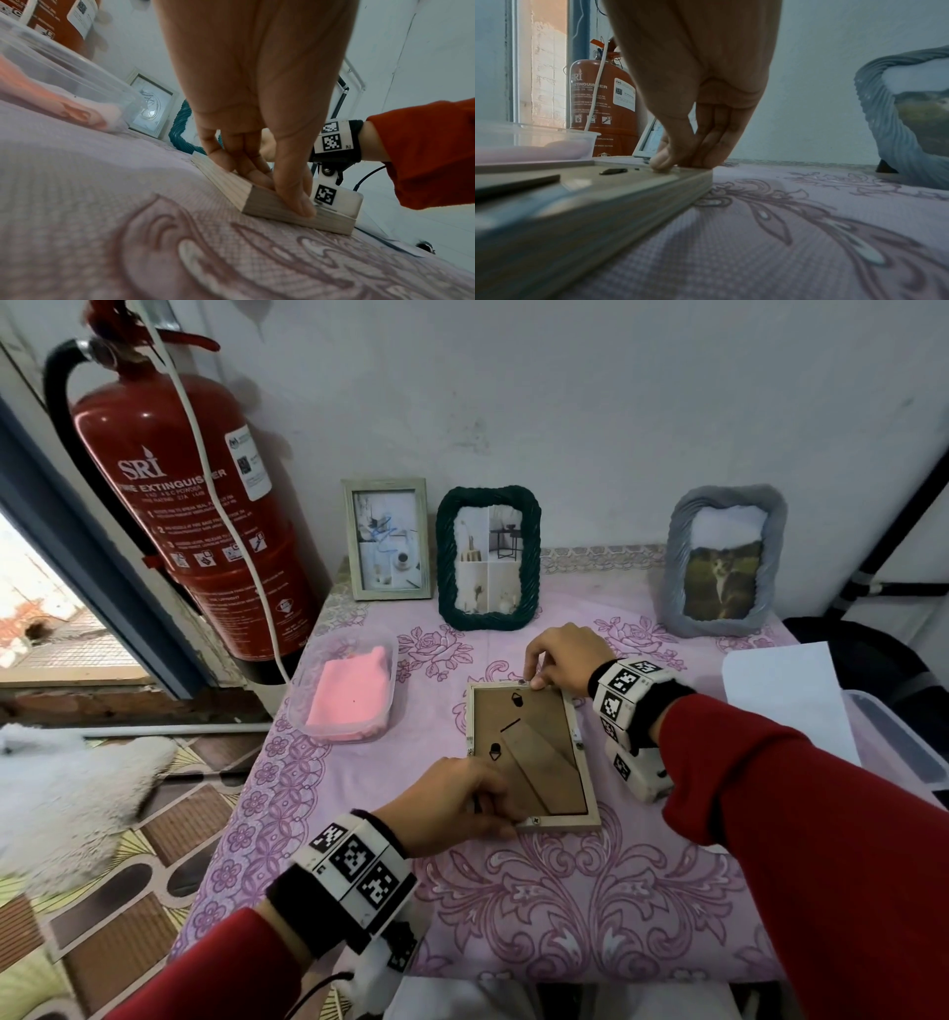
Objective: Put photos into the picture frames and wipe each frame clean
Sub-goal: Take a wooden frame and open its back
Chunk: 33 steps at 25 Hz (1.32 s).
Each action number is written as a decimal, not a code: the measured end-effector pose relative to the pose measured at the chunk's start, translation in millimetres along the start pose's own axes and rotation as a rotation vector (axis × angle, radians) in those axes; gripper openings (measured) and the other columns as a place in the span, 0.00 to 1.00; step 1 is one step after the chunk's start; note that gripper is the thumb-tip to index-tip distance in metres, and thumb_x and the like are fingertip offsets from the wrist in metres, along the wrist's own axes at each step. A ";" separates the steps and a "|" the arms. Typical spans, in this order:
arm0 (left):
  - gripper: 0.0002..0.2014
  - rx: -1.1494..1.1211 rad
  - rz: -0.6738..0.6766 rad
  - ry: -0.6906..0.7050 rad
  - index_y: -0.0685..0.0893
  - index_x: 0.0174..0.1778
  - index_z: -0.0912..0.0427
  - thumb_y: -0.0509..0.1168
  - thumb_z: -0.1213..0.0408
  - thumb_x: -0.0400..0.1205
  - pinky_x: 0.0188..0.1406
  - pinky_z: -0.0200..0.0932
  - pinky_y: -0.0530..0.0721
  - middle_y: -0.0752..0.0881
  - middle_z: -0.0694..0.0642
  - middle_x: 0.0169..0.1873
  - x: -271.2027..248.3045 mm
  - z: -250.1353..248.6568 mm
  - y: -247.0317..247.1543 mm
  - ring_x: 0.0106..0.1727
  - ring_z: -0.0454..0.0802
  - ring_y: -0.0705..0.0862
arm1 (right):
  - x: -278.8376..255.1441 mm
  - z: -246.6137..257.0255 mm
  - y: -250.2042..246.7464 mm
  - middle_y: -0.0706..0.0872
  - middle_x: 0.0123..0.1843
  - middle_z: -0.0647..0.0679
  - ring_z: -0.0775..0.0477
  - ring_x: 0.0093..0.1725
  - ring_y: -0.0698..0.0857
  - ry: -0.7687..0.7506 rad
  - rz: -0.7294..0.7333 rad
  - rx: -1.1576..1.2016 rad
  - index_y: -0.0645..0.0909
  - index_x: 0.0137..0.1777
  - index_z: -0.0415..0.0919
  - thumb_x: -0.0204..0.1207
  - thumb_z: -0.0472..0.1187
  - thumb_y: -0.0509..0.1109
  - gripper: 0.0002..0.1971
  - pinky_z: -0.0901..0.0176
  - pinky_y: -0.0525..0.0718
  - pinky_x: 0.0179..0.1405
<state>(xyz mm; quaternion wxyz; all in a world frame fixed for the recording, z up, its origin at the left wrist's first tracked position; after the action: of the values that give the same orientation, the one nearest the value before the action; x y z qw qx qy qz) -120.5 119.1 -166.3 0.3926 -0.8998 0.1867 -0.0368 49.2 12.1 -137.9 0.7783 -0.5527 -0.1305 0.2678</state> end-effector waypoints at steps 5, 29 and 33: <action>0.09 -0.040 0.033 -0.019 0.89 0.45 0.64 0.75 0.64 0.73 0.44 0.38 0.81 0.84 0.41 0.38 -1.1 0.0 -0.3 0.37 0.35 0.81 | -6.1 -3.1 1.6 0.90 0.48 0.46 0.46 0.51 0.86 -0.006 -0.002 0.008 0.88 0.48 0.46 0.71 0.39 0.75 0.06 0.53 0.83 0.53; 0.21 -0.157 -0.426 -0.345 0.80 0.63 0.58 0.74 0.61 0.74 0.43 0.31 0.77 0.81 0.56 0.51 -0.7 19.3 -18.8 0.47 0.48 0.81 | -93.2 11.9 40.1 0.75 0.51 0.50 0.52 0.50 0.75 0.041 -0.057 0.222 0.74 0.65 0.42 0.61 0.53 0.78 0.34 0.65 0.72 0.44; 0.25 -0.242 -0.493 -0.355 0.79 0.63 0.60 0.76 0.63 0.71 0.39 0.24 0.75 0.80 0.56 0.49 -0.2 19.8 -20.2 0.47 0.48 0.79 | -92.7 7.7 40.2 0.75 0.48 0.51 0.54 0.44 0.76 0.035 -0.078 0.291 0.75 0.63 0.43 0.61 0.53 0.79 0.31 0.70 0.67 0.33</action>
<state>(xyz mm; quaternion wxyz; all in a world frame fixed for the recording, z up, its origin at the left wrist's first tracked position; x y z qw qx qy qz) -110.3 145.4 -165.4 0.2887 -0.9503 -0.1052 0.0493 -41.9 -24.0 -164.0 0.8623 -0.4330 -0.0980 0.2437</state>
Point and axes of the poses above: each hand's wrist, its own x-axis towards the middle knuckle, its own y-axis out of the palm, z = x × y, the point moved 4 cm from there along x, towards the middle knuckle
